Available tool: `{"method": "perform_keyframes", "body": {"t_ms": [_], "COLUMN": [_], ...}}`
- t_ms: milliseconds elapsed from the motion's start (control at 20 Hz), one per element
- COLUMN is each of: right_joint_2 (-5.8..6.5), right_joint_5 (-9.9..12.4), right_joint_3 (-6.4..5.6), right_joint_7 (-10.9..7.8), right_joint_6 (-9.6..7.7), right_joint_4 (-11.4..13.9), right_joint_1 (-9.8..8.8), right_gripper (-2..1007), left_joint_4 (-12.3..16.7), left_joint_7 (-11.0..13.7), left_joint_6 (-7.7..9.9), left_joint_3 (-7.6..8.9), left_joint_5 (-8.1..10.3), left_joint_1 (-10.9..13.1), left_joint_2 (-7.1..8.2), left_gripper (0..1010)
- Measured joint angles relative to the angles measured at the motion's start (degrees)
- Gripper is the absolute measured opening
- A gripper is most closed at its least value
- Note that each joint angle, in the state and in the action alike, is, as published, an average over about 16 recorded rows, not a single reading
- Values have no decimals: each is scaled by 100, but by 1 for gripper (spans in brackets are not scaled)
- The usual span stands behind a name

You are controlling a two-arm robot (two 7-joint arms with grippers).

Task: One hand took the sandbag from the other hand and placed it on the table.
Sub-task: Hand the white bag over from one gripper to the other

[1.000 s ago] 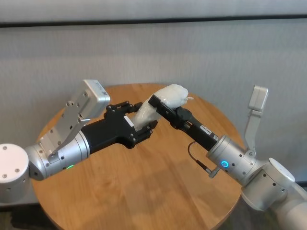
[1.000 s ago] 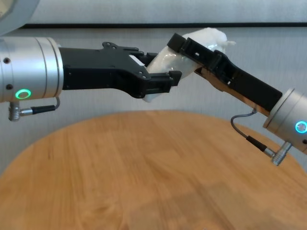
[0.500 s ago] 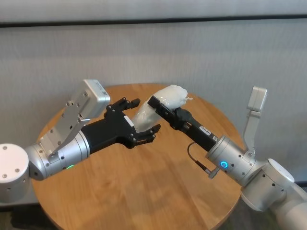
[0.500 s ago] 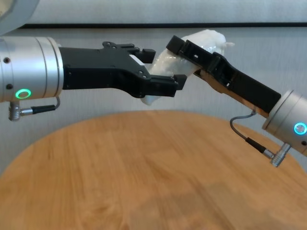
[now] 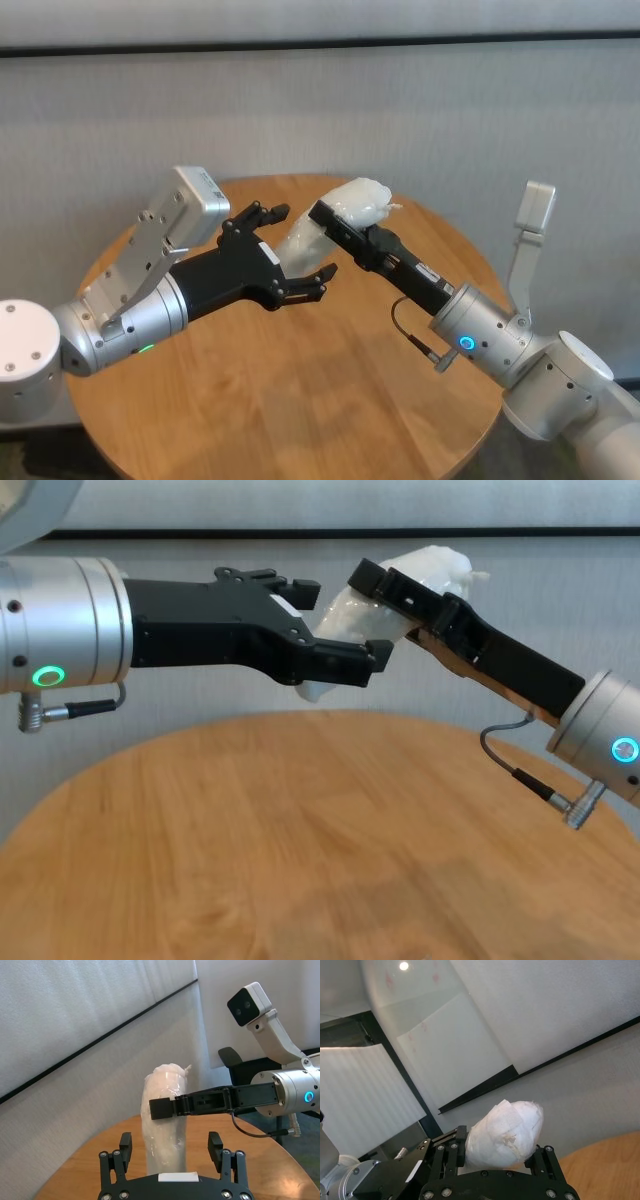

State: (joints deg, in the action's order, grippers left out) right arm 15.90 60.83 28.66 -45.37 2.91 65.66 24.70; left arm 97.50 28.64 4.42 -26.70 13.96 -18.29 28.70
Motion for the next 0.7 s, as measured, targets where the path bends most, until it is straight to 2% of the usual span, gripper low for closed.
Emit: {"method": "perform_keyframes", "body": {"t_ms": [450, 700], "right_joint_2": [-18, -23], "right_joint_5": [-58, -125], "right_joint_3": [-64, -109], "right_joint_7": [59, 114], "right_joint_6": [53, 91], "right_joint_4": [-117, -193], "right_joint_1": [34, 59], "right_gripper": [623, 623], "left_joint_4": [87, 193], "left_joint_7": [-160, -454], "left_joint_6": [-89, -53], "left_joint_3": [190, 392], "left_joint_5": [155, 257], "left_joint_1": [178, 362], "left_joint_2": [-7, -81], "left_gripper": [1001, 1001]}}
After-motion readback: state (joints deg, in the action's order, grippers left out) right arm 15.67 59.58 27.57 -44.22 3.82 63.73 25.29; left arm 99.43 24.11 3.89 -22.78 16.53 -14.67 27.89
